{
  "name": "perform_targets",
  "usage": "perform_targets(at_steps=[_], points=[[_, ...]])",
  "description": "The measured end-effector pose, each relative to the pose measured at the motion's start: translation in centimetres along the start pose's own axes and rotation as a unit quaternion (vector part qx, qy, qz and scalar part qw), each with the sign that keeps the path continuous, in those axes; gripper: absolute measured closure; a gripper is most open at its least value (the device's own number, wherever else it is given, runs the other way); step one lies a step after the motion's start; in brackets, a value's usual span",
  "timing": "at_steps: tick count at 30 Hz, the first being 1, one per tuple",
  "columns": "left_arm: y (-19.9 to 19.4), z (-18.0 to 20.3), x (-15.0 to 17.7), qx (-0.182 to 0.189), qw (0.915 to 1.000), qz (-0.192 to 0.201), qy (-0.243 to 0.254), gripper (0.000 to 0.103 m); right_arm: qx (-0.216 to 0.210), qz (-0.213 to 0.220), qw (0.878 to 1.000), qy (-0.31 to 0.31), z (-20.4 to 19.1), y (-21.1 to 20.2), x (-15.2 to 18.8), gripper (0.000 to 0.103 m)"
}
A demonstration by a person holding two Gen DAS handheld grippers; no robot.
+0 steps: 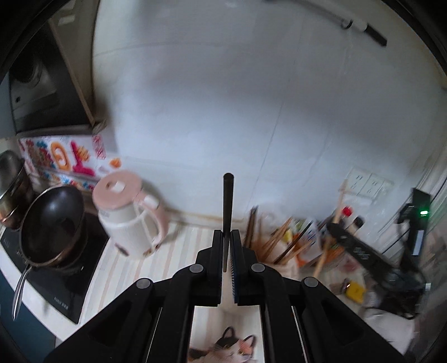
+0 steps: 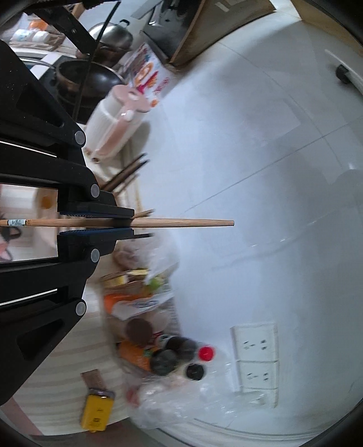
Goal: Organize utensils
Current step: 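Lower both chopsticks into the holder slots and open both tools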
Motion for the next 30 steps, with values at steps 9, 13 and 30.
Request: perform_targets(at_steps=[9, 13, 30], points=[[2.0, 3.6, -3.1, 0.033, 0.9990, -0.001, 0.029, 0.101, 0.005, 0.042, 0.999, 0.016, -1.1, 1.7, -5.5, 0.096], [5.5, 4.1, -2.2, 0.036, 0.9981, -0.035, 0.034, 0.101, 0.002, 0.062, 0.998, 0.029, -0.9, 3.3, -6.3, 0.096], [9.6, 2.3, 0.2, 0.000, 0.9963, -0.085, 0.009, 0.072, -0.001, 0.080, 0.997, 0.000, 0.0, 5.6, -3.7, 0.089]])
Point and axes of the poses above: each gripper's, at about its wrist camera, not at the fingertips, and y roughly the way its jaws point, z to its right, x to its underside, the point moved 10 cm from there along y, roughly the way its jaws point, and after that the axes turned 9 degrees about x, right-handed, at the moved point
